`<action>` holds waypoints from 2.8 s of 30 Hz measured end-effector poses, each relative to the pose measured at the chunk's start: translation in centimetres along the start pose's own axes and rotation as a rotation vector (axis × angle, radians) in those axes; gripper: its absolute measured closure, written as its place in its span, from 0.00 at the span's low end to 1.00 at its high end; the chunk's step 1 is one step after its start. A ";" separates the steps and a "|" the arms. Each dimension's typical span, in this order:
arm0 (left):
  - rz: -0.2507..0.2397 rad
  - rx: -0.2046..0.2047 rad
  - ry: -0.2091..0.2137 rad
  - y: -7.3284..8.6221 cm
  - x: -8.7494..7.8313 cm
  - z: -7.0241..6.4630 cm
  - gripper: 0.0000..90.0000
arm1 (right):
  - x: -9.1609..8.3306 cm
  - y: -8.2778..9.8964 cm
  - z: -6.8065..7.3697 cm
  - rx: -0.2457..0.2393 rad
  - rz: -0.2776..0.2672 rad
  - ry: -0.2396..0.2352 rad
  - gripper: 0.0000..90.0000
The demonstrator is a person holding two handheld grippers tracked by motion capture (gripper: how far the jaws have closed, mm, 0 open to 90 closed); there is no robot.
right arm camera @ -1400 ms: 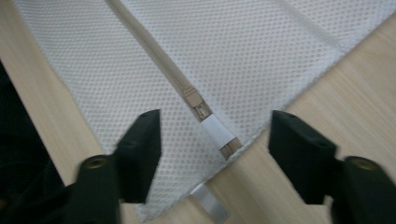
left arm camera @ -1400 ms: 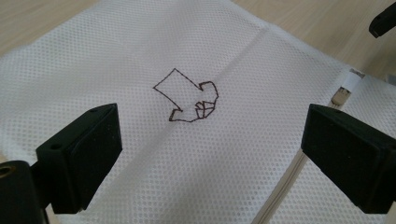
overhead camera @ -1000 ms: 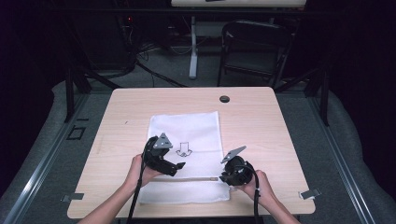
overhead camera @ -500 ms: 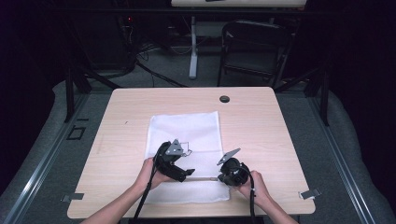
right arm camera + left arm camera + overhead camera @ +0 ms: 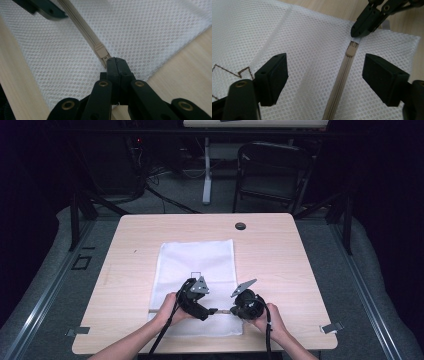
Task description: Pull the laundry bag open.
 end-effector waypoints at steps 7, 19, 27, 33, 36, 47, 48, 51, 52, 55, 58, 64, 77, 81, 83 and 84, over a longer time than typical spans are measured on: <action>-0.014 0.011 0.017 -0.2 0.3 -0.2 0.34 | -0.2 0.2 -0.6 0.021 0.014 0.026 1.00; 0.004 0.070 0.110 -0.9 3.0 -1.9 0.60 | 0.1 0.5 -0.7 0.059 0.016 -0.004 1.00; 0.021 0.085 0.137 -0.9 4.2 -2.5 0.76 | 0.1 0.5 -0.7 0.072 0.011 -0.014 1.00; 0.011 0.093 0.162 -1.1 4.3 -2.8 0.89 | 0.1 0.5 -0.7 0.092 0.012 -0.029 1.00; 0.008 0.087 0.159 -1.1 4.4 -2.9 0.89 | 0.1 0.6 -0.9 0.085 0.011 -0.026 1.00; 0.009 0.061 0.189 -0.9 4.5 -3.0 0.91 | 0.1 0.5 -0.6 0.094 0.013 -0.022 1.00; 0.013 0.060 0.190 -0.9 4.5 -3.0 0.91 | 0.1 0.5 -0.6 0.098 0.007 -0.023 1.00; 0.004 0.041 0.202 -0.9 4.5 -2.9 0.91 | 0.1 0.5 -0.7 0.098 0.004 -0.024 1.00; 0.003 0.039 0.201 -0.9 4.4 -2.9 0.91 | 0.1 0.5 -0.7 0.098 0.004 -0.024 1.00; 0.005 0.058 0.184 -1.0 4.5 -3.0 0.91 | 0.1 0.6 -0.8 0.092 0.011 -0.020 1.00; 0.012 0.056 0.194 -1.0 4.3 -2.9 0.92 | 0.1 0.6 -0.8 0.093 0.014 -0.021 1.00; 0.029 0.074 0.187 -1.1 4.2 -3.0 0.92 | 0.1 0.6 -0.8 0.092 0.016 -0.020 1.00; 0.030 0.072 0.192 -0.9 3.9 -2.8 0.92 | 0.1 0.6 -0.7 0.102 0.010 -0.014 1.00; 0.029 0.074 0.193 -0.7 3.7 -2.7 0.92 | 0.1 0.6 -0.7 0.096 0.009 -0.017 1.00; 0.033 0.073 0.193 -0.6 3.6 -2.6 0.92 | 0.1 0.6 -0.8 0.089 0.010 -0.015 1.00; 0.028 0.067 0.197 -0.6 3.6 -2.6 0.92 | 0.1 0.6 -0.7 0.092 0.008 -0.015 1.00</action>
Point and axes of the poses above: each handheld gripper's, and its own axes: x roughly forward along the jaws, y roughly out of its underside, z roughly to its left, the point moved 9 cm from there along x, roughly forward along the jaws, and after that the axes turned 2 degrees about -z, right-handed, at the moved point
